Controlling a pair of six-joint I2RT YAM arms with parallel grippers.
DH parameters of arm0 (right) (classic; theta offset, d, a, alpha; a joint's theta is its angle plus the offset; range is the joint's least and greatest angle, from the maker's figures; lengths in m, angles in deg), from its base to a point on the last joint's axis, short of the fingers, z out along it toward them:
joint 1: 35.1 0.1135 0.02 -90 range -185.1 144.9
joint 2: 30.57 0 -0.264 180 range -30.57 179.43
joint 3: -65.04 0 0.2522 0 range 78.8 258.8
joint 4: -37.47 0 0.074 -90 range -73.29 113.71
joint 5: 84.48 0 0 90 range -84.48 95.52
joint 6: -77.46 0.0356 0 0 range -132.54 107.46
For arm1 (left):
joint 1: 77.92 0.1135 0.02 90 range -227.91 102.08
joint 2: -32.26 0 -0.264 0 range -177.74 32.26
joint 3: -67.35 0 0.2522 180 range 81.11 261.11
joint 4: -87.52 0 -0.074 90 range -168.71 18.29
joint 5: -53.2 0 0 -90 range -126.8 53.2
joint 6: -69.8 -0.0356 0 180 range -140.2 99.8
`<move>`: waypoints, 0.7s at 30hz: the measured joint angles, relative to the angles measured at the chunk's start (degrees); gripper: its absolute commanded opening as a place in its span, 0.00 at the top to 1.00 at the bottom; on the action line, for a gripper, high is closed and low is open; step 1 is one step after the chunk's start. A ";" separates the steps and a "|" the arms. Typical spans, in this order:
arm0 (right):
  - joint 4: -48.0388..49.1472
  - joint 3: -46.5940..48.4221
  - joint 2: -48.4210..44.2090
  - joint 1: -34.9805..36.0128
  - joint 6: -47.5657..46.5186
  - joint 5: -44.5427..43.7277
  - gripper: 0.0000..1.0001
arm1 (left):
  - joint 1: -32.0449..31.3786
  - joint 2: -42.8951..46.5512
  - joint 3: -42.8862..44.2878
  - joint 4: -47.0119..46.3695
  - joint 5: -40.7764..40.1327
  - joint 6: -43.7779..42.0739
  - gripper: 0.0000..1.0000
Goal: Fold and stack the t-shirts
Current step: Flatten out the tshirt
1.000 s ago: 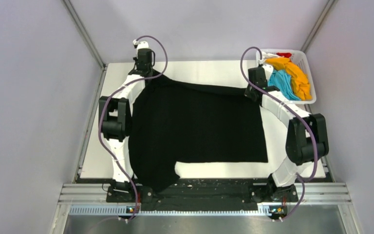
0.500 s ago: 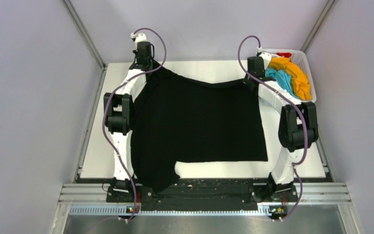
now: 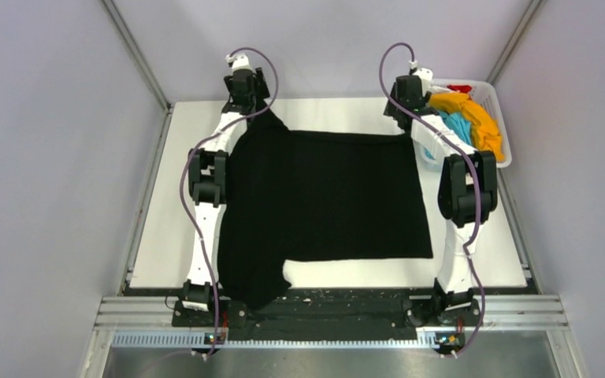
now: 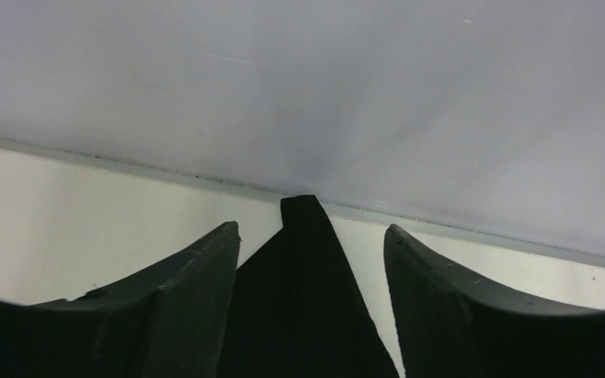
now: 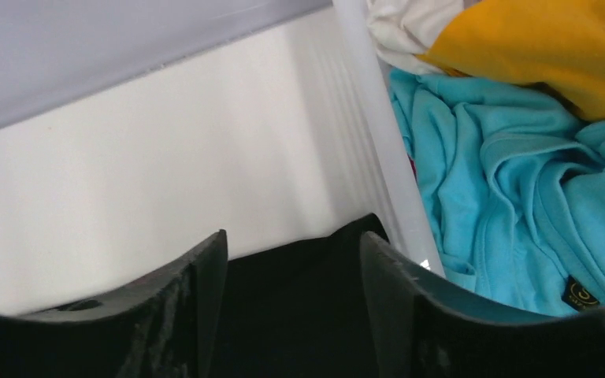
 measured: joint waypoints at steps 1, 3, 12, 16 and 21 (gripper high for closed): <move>0.07 0.70 -0.04 0.00 -0.48 0.66 0.23 | -0.02 0.85 -0.85 -0.09 -0.33 -0.31 0.13; 0.11 0.94 -0.46 0.02 -0.63 1.97 0.13 | -0.04 3.56 -3.34 0.48 -1.40 -0.79 0.02; -0.70 -5.25 -5.70 2.84 -2.40 8.92 0.01 | 0.26 28.13 -25.83 4.33 0.74 2.71 0.01; -0.76 -11.93 -8.37 5.05 -2.45 11.21 0.01 | 0.37 32.11 -29.03 4.66 7.48 6.88 0.01; -1.62 -18.88 -8.87 5.92 -1.84 14.82 0.01 | 0.37 28.39 -29.42 5.88 14.25 12.57 0.01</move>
